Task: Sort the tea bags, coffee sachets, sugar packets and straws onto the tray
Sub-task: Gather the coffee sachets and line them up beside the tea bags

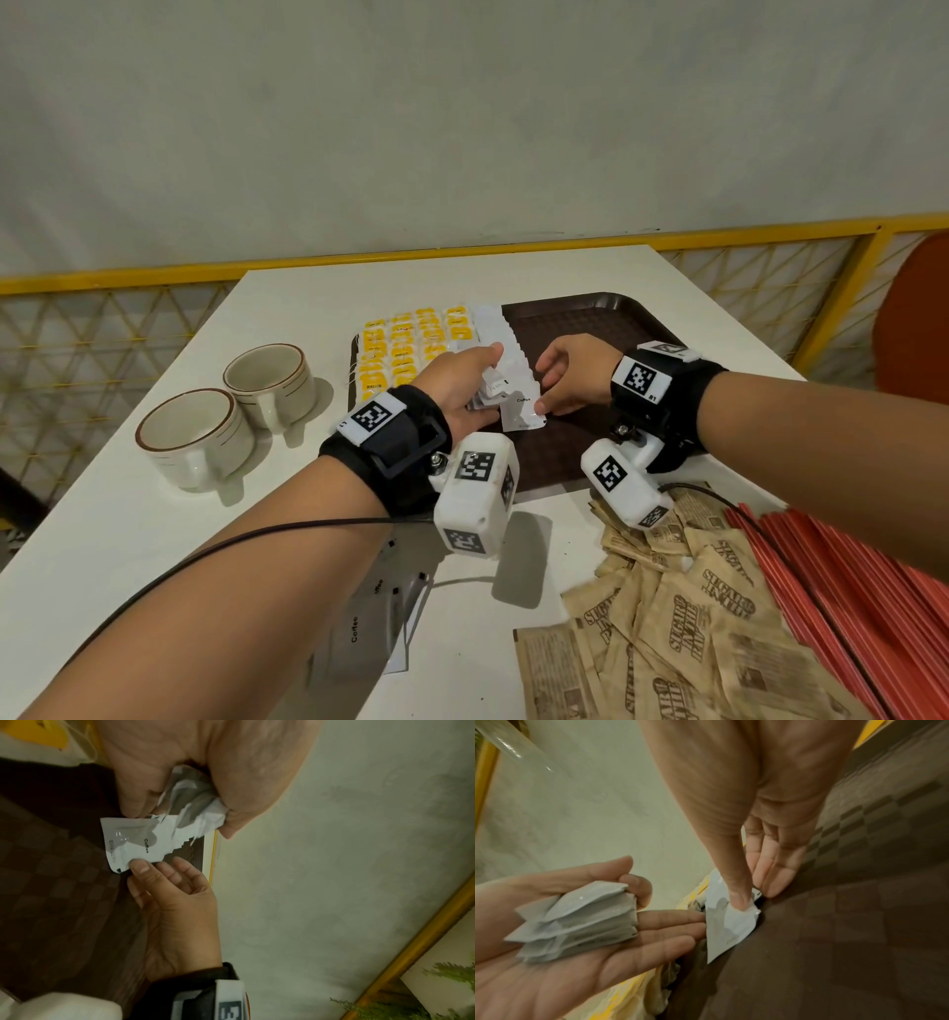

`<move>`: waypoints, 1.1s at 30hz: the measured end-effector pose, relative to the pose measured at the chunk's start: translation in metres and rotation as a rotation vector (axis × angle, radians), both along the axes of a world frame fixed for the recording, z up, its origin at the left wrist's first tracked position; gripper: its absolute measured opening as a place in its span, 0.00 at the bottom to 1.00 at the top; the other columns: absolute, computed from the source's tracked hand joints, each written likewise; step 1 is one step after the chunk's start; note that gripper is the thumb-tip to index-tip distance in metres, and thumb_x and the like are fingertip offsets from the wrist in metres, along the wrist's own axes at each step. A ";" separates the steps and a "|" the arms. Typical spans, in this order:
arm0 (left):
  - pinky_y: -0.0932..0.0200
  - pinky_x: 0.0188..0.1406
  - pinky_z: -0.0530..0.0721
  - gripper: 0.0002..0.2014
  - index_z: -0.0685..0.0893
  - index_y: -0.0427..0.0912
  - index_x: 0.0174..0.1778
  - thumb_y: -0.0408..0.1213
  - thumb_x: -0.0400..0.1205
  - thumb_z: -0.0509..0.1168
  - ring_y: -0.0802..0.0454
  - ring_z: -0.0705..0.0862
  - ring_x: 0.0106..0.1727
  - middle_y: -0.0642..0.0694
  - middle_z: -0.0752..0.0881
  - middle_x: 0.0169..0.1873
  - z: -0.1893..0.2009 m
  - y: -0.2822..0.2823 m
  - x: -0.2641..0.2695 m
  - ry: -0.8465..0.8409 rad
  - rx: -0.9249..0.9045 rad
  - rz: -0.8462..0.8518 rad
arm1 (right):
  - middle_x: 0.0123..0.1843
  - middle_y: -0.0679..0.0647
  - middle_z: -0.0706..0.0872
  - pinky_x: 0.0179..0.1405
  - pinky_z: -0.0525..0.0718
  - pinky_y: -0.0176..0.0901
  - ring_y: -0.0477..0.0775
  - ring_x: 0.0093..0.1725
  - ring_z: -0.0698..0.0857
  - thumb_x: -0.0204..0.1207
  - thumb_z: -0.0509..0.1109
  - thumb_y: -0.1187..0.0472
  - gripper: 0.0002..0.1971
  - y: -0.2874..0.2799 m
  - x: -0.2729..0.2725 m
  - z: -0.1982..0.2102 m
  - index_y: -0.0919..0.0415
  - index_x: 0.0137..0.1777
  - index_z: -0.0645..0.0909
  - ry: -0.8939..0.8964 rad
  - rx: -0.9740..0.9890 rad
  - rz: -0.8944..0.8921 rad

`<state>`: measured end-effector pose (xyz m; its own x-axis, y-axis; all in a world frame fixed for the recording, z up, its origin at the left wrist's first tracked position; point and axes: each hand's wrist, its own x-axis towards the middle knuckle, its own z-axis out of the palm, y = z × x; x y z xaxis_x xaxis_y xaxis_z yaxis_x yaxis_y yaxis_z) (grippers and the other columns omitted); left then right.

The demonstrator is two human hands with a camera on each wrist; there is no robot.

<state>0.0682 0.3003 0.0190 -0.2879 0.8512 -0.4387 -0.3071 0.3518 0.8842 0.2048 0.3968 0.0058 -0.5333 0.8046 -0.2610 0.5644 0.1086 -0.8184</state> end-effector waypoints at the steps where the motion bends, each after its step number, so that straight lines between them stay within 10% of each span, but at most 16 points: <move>1: 0.62 0.21 0.83 0.18 0.76 0.38 0.68 0.42 0.85 0.63 0.47 0.87 0.42 0.41 0.85 0.49 -0.001 -0.001 0.000 0.001 0.001 0.000 | 0.46 0.57 0.82 0.23 0.85 0.34 0.52 0.40 0.85 0.63 0.80 0.77 0.24 0.000 0.000 0.001 0.67 0.58 0.77 -0.006 0.004 0.004; 14: 0.57 0.25 0.85 0.15 0.78 0.40 0.65 0.43 0.85 0.62 0.44 0.87 0.47 0.38 0.86 0.57 -0.004 -0.003 -0.002 -0.067 -0.015 -0.034 | 0.46 0.60 0.85 0.35 0.89 0.40 0.55 0.39 0.88 0.65 0.79 0.76 0.21 -0.002 0.004 -0.003 0.66 0.56 0.78 0.048 0.006 -0.030; 24: 0.48 0.58 0.81 0.13 0.80 0.41 0.59 0.43 0.82 0.65 0.42 0.85 0.59 0.39 0.85 0.61 -0.011 0.002 -0.008 -0.039 -0.009 -0.027 | 0.50 0.57 0.87 0.50 0.89 0.49 0.56 0.48 0.88 0.63 0.82 0.72 0.21 0.002 0.000 -0.003 0.60 0.53 0.80 -0.041 0.110 -0.006; 30: 0.51 0.30 0.86 0.17 0.76 0.38 0.66 0.44 0.86 0.60 0.39 0.85 0.44 0.33 0.82 0.64 -0.004 0.007 -0.013 -0.107 -0.015 -0.068 | 0.49 0.56 0.86 0.44 0.88 0.42 0.55 0.47 0.88 0.62 0.82 0.74 0.21 0.001 -0.005 0.000 0.60 0.51 0.79 -0.024 0.119 -0.022; 33: 0.48 0.41 0.85 0.16 0.77 0.39 0.63 0.45 0.85 0.61 0.39 0.85 0.51 0.34 0.80 0.67 -0.008 0.009 -0.016 -0.086 -0.031 -0.055 | 0.48 0.55 0.85 0.38 0.88 0.38 0.52 0.44 0.87 0.63 0.81 0.74 0.21 0.000 -0.004 0.002 0.61 0.52 0.79 -0.029 0.120 -0.023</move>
